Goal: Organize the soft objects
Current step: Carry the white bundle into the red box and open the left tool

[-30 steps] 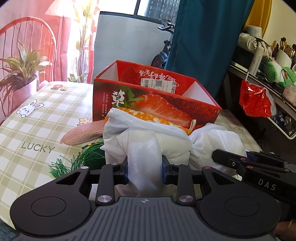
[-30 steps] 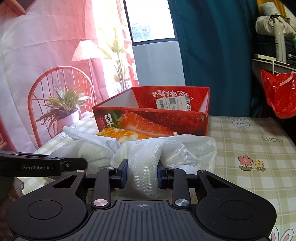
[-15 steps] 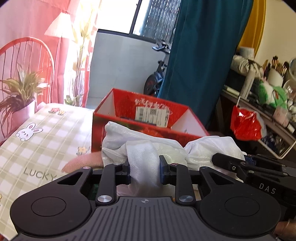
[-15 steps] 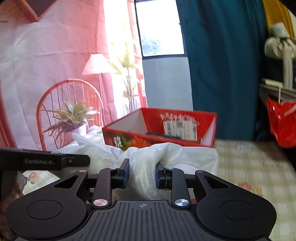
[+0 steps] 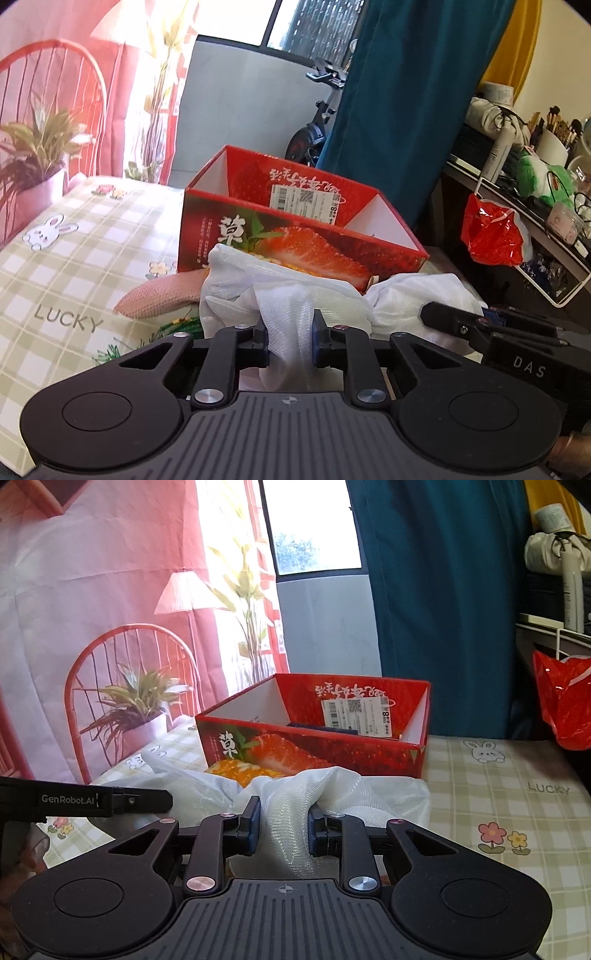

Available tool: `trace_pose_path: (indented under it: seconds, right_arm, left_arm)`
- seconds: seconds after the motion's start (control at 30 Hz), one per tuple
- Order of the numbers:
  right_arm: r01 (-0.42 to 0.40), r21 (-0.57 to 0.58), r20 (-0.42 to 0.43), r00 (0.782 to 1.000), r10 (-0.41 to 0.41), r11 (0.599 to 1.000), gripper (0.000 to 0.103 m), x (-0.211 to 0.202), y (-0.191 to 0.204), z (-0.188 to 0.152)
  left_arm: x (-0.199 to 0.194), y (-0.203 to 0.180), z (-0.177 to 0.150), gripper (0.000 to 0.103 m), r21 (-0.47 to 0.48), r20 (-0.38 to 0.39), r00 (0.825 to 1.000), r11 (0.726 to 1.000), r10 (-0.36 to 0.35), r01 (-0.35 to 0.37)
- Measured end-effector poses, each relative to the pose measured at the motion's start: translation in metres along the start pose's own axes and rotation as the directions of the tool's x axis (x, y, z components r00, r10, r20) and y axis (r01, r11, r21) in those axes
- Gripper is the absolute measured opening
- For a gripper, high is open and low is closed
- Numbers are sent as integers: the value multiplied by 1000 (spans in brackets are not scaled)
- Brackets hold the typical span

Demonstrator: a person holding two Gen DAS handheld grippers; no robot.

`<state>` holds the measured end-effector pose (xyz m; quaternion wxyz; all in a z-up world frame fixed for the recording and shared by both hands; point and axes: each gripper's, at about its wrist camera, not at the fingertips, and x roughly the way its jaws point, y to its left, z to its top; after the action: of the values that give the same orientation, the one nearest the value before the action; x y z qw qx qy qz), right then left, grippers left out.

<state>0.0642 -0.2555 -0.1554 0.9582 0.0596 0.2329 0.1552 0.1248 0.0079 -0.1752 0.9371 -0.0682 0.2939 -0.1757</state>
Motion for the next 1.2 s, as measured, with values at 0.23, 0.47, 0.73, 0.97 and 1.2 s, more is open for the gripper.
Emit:
trace_pose_path:
  seconds: [0.23, 0.47, 0.73, 0.97, 1.2]
  right_arm:
    - [-11, -20, 54, 998, 12, 1000, 20, -6, 0, 24]
    - [-8, -96, 139, 990, 21, 995, 20, 9, -4, 87]
    - [-1, -76, 182, 983, 15, 997, 20, 68, -27, 133]
    - [20, 11, 114, 993, -21, 1000, 20, 132, -49, 122]
    - [55, 40, -42, 998, -53, 998, 21, 179, -57, 94]
  left_arm:
    - [-11, -3, 31, 17, 49, 75, 997, 999, -8, 4]
    - [-3, -17, 94, 17, 183, 202, 979, 981, 28, -66]
    - [52, -11, 144, 17, 217, 202, 978, 972, 49, -94]
    - [114, 2, 150, 17, 236, 104, 992, 967, 77, -100]
    - [155, 19, 142, 18, 228, -40, 996, 971, 82, -71]
